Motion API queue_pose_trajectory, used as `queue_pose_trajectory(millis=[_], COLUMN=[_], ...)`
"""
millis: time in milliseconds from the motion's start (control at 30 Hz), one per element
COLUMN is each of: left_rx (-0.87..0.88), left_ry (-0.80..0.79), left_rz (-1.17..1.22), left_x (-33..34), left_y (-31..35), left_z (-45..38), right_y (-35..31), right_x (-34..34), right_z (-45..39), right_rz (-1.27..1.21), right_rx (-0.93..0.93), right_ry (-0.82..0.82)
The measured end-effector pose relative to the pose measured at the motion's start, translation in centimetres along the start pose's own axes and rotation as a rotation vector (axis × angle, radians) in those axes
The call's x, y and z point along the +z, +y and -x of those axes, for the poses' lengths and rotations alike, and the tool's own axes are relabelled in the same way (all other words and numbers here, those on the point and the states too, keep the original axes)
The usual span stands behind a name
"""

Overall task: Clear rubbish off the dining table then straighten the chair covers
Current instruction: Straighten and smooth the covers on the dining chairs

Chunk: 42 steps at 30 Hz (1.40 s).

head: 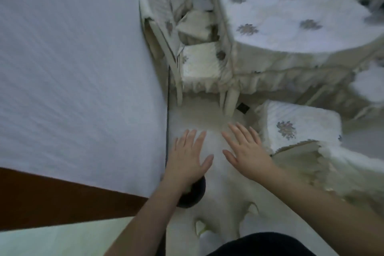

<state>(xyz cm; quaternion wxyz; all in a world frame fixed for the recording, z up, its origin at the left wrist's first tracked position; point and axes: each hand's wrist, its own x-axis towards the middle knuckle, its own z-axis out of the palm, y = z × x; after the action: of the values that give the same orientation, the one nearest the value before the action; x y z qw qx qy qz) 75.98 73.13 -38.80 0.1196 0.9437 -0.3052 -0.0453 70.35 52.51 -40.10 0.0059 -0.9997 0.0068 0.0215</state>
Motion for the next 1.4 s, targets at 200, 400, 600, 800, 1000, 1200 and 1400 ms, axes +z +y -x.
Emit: queue_pose_trajectory(millis=[200, 400, 600, 800, 1000, 1200, 1400], left_rx=[0.177, 0.341, 0.51, 0.545, 0.61, 0.683, 0.651], left_ry=[0.07, 0.182, 0.13, 0.096, 0.071, 0.047, 0.039], left_rz=[-0.046, 0.053, 0.03, 0.034, -0.003, -0.056, -0.052], left_x=[-4.2, -6.5, -4.2, -4.5, -3.4, -1.7, -0.1], left_y=[6.4, 15.6, 25.5, 32.7, 38.0, 40.5, 41.4], left_z=[-3.8, -3.0, 1.9, 4.0, 4.9, 1.4, -3.4], right_y=[3.6, 8.1, 12.1, 15.9, 18.2, 20.8, 24.8], right_x=[-5.5, -8.0, -9.3, -11.2, -12.6, -12.4, -11.5], right_z=[4.5, 11.9, 22.5, 32.5, 36.8, 37.4, 35.7], right_rz=[-0.042, -0.068, -0.076, -0.097, -0.079, -0.07, -0.062], right_rx=[0.19, 0.391, 0.525, 0.64, 0.704, 0.777, 0.803], right_ry=[0.127, 0.236, 0.309, 0.38, 0.41, 0.397, 0.322])
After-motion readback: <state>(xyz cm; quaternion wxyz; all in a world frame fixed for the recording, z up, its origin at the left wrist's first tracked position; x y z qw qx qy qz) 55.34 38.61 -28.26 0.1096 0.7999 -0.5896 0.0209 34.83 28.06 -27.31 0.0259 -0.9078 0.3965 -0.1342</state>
